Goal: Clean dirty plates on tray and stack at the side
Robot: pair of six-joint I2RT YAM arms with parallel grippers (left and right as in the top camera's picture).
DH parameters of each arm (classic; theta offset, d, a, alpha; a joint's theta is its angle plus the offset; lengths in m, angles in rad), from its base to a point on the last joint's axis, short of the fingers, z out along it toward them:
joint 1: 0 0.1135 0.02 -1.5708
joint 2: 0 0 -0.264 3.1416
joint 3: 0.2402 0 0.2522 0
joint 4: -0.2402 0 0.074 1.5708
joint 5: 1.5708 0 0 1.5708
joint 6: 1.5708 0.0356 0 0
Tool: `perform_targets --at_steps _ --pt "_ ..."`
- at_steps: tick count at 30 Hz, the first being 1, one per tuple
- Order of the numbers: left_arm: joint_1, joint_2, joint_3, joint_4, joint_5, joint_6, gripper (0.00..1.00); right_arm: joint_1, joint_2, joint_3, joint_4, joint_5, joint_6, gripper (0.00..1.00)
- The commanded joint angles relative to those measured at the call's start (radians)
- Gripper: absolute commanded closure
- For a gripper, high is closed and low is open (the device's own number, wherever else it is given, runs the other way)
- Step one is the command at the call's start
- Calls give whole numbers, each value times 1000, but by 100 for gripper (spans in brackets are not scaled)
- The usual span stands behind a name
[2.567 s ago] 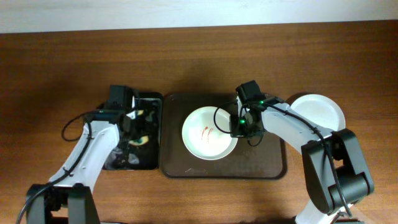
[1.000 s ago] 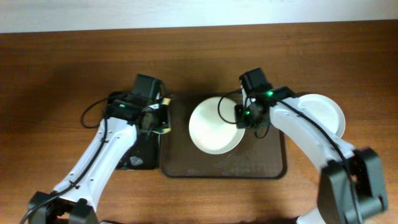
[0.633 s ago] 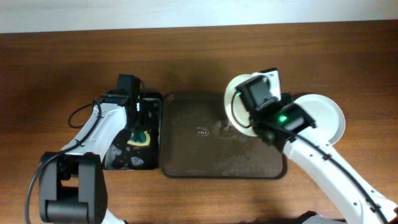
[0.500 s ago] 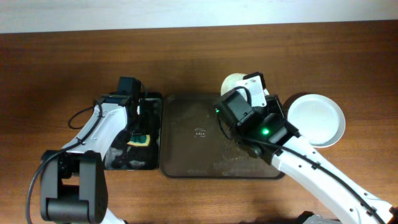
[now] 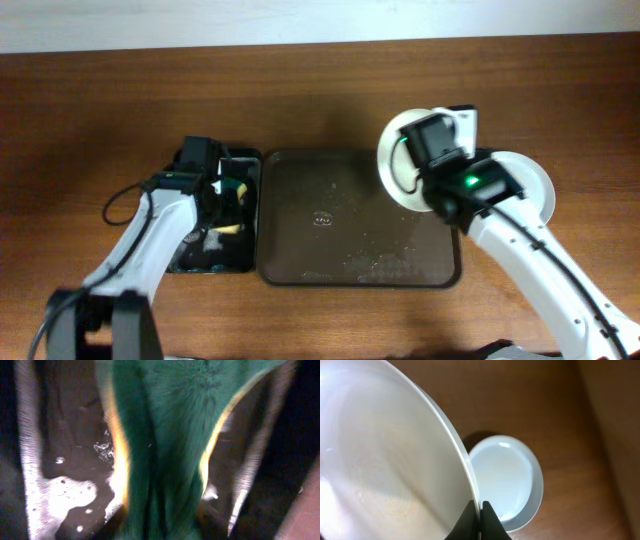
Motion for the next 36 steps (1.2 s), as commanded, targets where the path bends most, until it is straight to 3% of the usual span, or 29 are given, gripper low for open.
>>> perform_targets --at_steps 1,6,9,11,12,13,14,15,16,19,20,21,23,26,31,36 --pt "6 -93 2 88 0 1 20 -206 -13 17 5 -332 42 96" --pt "6 -19 2 266 0 1 13 -510 -12 17 -40 -577 41 87" --pt "6 113 2 345 4 1 13 -601 -12 17 -76 -595 42 89" --pt "6 177 2 354 5 1 13 -610 -12 17 -87 -598 39 83" --pt "6 190 2 354 4 1 21 -610 -12 17 -87 -598 39 83" --pt "6 207 2 351 5 1 43 -610 -12 17 -88 -599 39 83" --pt "6 216 2 340 5 1 80 -609 -11 17 -90 -598 39 82" --pt "6 217 2 332 4 1 96 -609 -10 17 -92 -598 39 82" --pt "6 214 2 332 4 1 100 -609 -10 17 -96 -598 39 82" --pt "6 142 2 320 -17 2 100 -609 -8 17 -103 -658 24 81" --pt "6 86 2 270 -23 2 57 -608 -8 16 -108 -719 -31 79" --pt "6 71 2 241 -23 2 29 -608 -6 16 -114 -727 -31 75" --pt "6 69 2 88 -23 1 0 -608 21 3 -167 -729 -30 74" --pt "6 71 2 13 -23 1 1 -608 82 -51 -129 -724 -31 70" --pt "6 71 2 12 -23 1 1 -609 269 -53 51 -717 -49 71" --pt "6 71 2 16 -22 1 0 -610 340 -53 77 -610 -52 75"
